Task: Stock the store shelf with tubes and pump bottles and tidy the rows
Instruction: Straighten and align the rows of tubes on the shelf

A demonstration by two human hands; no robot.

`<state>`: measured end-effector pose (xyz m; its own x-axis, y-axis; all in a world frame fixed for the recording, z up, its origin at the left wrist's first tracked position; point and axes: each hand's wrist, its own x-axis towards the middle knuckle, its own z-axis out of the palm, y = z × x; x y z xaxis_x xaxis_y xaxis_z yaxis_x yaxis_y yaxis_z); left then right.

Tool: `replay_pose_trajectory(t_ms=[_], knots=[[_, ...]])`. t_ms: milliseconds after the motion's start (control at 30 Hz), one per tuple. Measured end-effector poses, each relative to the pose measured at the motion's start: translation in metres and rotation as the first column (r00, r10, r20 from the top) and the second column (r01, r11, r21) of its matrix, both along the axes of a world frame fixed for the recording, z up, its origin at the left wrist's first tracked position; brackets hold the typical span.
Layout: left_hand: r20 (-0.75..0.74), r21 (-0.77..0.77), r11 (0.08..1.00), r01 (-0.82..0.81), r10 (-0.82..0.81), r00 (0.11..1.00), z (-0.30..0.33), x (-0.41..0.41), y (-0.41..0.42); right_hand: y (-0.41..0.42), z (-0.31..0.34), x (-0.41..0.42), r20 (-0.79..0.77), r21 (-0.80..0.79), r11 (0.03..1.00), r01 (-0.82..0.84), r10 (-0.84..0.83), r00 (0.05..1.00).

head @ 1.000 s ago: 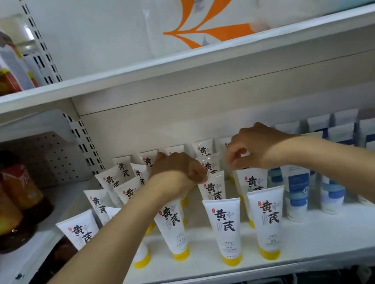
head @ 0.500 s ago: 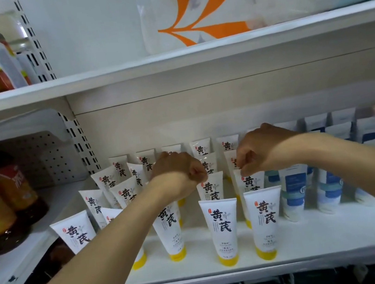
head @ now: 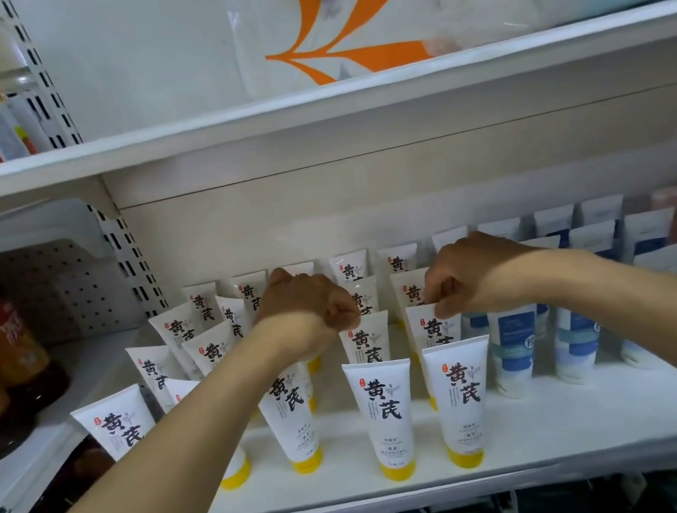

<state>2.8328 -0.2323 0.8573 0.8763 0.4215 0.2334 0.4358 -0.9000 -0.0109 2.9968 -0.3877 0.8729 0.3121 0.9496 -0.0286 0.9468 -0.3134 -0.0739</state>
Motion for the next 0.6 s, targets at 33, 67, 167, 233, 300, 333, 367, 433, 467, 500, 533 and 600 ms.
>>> replay_pose_trajectory(t_ms=[33,67,167,233,300,333,367,433,467,500,533,600], knots=[[0.001,-0.005,1.000,0.001,-0.001,1.000,-0.0002,-0.0003,0.0007,-0.0001,-0.0005,0.0002,-0.004,-0.004,1.000,-0.001,0.001,1.000],[0.005,-0.013,1.000,0.003,-0.003,1.000,-0.0004,-0.0007,0.0010,-0.0003,-0.0008,0.0002,-0.005,-0.007,1.000,-0.002,0.002,1.000],[0.018,-0.021,1.000,-0.001,0.001,1.000,-0.0002,-0.0007,0.0012,0.0001,-0.0013,0.0009,-0.007,-0.011,1.000,-0.004,0.004,1.000],[0.006,-0.019,1.000,-0.015,0.015,1.000,-0.0002,-0.0006,0.0007,0.0007,-0.0009,0.0006,-0.013,-0.013,1.000,-0.005,0.005,1.000],[-0.006,-0.015,1.000,-0.024,0.023,1.000,-0.0006,-0.0003,0.0012,0.0012,0.0001,0.0004,-0.014,-0.013,1.000,-0.007,0.007,1.000],[-0.011,-0.014,1.000,-0.027,0.027,1.000,-0.0006,-0.0003,0.0015,0.0012,0.0008,0.0002,-0.017,-0.009,1.000,-0.008,0.008,1.000],[-0.015,-0.015,0.999,-0.031,0.030,0.999,-0.0006,-0.0005,0.0019,0.0009,0.0017,-0.0001,-0.024,0.001,1.000,-0.010,0.010,1.000],[-0.025,-0.032,0.999,-0.028,0.028,0.999,-0.0002,-0.0005,0.0022,0.0004,0.0040,-0.0001,-0.037,0.030,0.999,-0.013,0.015,0.999],[-0.027,-0.045,0.999,-0.022,0.021,0.999,0.0001,-0.0005,0.0019,0.0004,0.0050,0.0001,-0.040,0.044,0.999,-0.016,0.018,0.999],[-0.025,-0.054,0.998,-0.016,0.014,1.000,0.0009,-0.0007,0.0019,0.0009,0.0062,0.0002,-0.041,0.058,0.998,-0.019,0.022,0.999],[-0.020,-0.054,0.998,-0.010,0.009,1.000,0.0023,-0.0015,0.0022,0.0015,0.0070,0.0007,-0.041,0.072,0.997,-0.022,0.025,0.999],[0.005,-0.029,0.999,-0.013,0.014,1.000,0.0090,-0.0054,0.0057,0.0034,0.0083,0.0022,-0.044,0.098,0.995,-0.028,0.033,0.999]])
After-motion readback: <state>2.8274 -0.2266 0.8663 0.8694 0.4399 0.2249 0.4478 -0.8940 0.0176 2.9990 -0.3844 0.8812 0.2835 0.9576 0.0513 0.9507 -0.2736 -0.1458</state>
